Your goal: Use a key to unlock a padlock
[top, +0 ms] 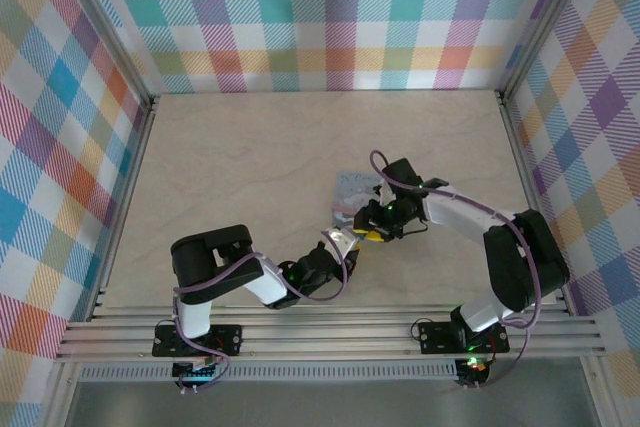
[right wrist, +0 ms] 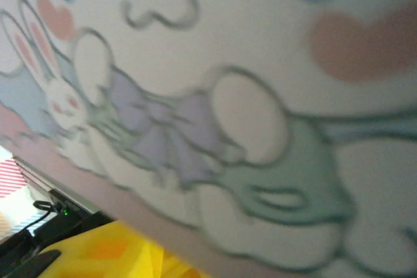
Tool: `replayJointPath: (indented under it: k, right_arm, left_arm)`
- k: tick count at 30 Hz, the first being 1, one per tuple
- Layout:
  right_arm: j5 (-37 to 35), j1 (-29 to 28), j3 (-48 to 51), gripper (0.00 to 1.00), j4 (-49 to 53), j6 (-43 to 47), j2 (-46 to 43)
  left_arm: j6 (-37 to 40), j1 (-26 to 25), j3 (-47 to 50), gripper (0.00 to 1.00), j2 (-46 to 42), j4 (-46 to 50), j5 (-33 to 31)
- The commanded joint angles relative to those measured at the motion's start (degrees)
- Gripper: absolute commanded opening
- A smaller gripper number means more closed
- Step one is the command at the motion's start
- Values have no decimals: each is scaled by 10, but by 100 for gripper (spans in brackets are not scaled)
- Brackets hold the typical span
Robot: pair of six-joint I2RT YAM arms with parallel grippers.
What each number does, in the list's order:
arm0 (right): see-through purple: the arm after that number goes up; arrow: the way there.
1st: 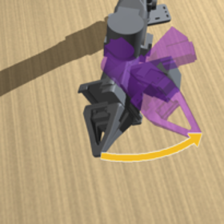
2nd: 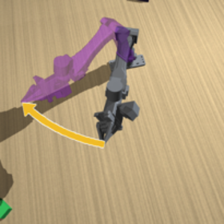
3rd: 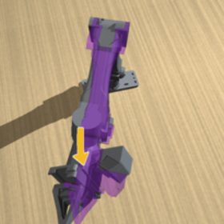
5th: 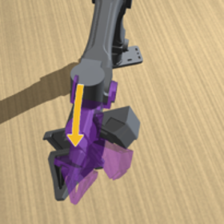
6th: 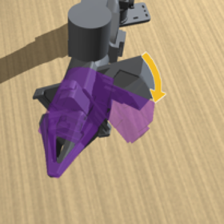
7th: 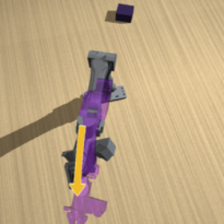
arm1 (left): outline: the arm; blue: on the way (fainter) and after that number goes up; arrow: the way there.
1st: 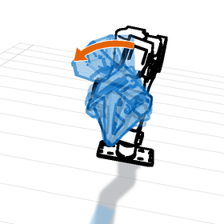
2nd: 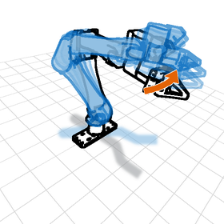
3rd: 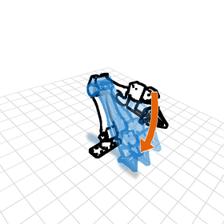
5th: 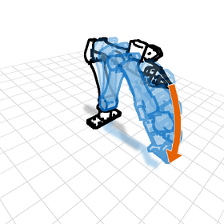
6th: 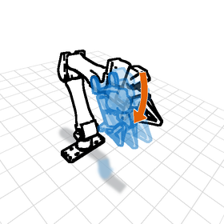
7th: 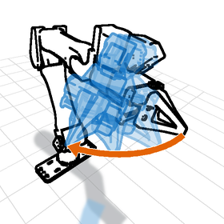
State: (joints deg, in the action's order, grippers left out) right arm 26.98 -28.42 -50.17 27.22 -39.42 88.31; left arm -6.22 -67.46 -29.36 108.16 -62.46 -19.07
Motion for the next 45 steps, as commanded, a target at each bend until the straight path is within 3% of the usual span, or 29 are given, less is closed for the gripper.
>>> replayJointPath:
  k: [1, 5, 18, 26, 30, 34, 45]
  right_arm:
    - [58, -11, 32, 49, -10, -65, -8]
    - [3, -11, 36, 55, -15, -59, -50]
    - [-38, -9, 19, 59, 12, -56, -91]
    - [-90, 9, 118, 58, -35, -100, -209]
    - [-118, 16, 88, 59, -18, -82, -216]
    - [-139, 20, 75, 60, 0, -61, -213]
    - [-123, 28, 169, 59, -34, -86, -275]
  left_arm:
    - [5, -23, -7, 0, -19, 33, 48]
    - [8, -16, -15, 0, -44, 105, 61]
    - [-17, 3, -56, 0, -31, 167, 66]
    - [-17, 3, -33, 0, -38, 139, 69]
    - [-47, 2, -35, 0, -40, 123, 72]
    - [-26, 2, -67, 0, -65, 203, 63]
    - [-26, 12, -96, 0, -55, 231, 73]
